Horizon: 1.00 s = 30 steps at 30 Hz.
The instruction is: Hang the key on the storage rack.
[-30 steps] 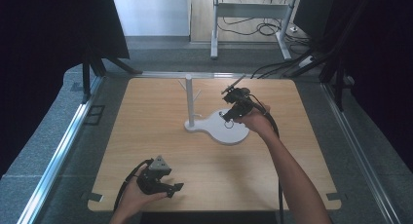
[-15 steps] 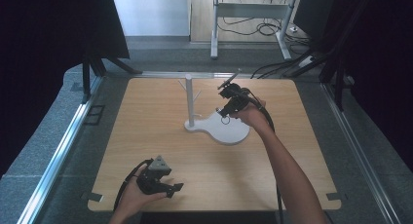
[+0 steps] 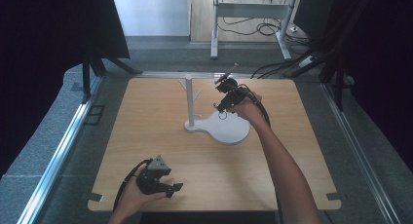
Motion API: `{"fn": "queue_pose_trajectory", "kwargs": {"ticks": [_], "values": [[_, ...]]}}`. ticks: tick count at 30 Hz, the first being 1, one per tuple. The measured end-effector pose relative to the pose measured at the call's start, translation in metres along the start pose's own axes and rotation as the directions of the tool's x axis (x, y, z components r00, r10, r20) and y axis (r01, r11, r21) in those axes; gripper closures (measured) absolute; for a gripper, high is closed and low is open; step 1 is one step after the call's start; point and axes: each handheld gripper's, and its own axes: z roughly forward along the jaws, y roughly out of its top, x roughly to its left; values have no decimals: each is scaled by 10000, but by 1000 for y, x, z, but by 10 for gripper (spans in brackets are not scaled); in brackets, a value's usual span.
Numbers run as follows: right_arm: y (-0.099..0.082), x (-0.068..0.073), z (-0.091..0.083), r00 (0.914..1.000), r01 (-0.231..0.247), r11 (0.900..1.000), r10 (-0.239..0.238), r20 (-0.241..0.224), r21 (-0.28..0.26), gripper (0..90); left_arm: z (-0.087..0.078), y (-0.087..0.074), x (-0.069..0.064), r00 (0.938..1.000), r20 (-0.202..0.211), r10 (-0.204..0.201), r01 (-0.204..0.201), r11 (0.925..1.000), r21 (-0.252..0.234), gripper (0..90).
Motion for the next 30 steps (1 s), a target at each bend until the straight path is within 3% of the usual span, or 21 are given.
{"fn": "queue_pose_trajectory", "kwargs": {"ticks": [30], "values": [[41,-9,14,9996,-281,9995,282,53,-133,847,2,0,-1,9998,164,68,-70,9999,115,274]]}}
